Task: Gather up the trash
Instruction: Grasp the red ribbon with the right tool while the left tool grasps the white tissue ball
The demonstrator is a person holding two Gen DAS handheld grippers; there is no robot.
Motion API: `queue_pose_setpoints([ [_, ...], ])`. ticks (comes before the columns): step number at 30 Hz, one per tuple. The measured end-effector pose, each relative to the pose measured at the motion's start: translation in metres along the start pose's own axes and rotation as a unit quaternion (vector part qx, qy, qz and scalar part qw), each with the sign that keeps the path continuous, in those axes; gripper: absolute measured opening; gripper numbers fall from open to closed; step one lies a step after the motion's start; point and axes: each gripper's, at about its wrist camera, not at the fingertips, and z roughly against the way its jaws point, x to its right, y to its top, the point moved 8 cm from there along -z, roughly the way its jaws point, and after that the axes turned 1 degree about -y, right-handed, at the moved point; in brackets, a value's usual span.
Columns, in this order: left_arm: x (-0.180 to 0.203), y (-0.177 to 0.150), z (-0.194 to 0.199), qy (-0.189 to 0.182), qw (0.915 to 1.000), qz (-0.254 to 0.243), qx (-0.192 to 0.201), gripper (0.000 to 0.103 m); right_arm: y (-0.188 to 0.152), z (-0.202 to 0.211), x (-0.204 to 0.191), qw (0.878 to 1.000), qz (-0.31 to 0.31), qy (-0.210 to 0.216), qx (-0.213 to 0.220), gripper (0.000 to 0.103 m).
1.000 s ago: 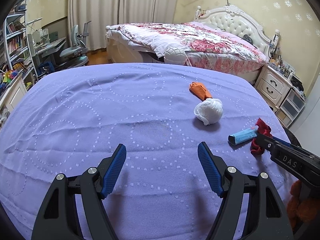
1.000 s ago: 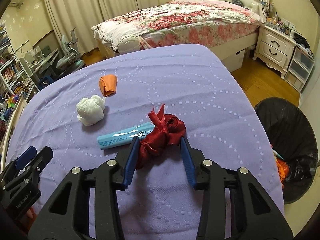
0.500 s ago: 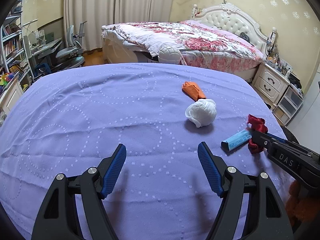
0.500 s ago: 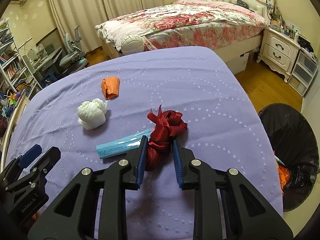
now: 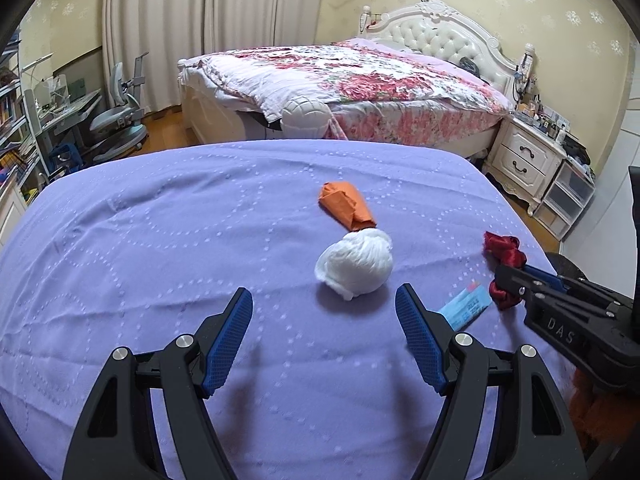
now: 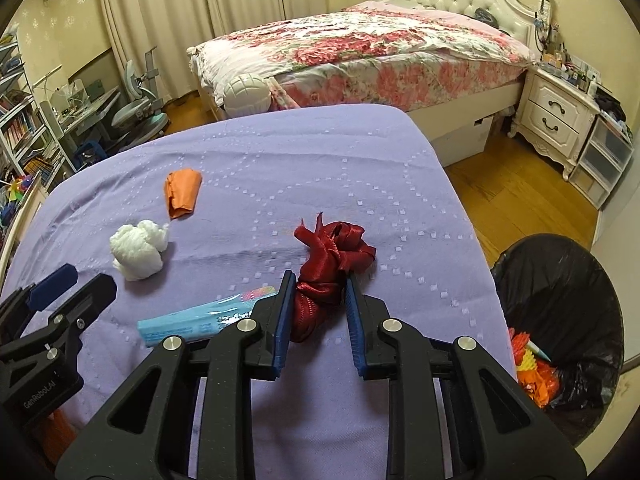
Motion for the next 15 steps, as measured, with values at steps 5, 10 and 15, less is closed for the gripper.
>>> queue_pose_setpoints([
  [5, 0.006, 0.007, -0.016, 0.002, 1.0, -0.006, -0.007, 0.072, 0.002, -0.004, 0.001, 1.0, 0.006, 0.003, -0.002, 0.033],
  [10, 0.005, 0.009, -0.022, -0.004, 0.9999, -0.004, -0.014, 0.064, 0.003, -0.006, 0.003, 1.0, 0.0, 0.013, -0.002, 0.043],
  [15, 0.008, 0.005, -0.026, -0.024, 0.9994, -0.007, -0.025, 0.043, 0.005, -0.007, 0.003, 1.0, 0.0, 0.011, -0.001, 0.044],
])
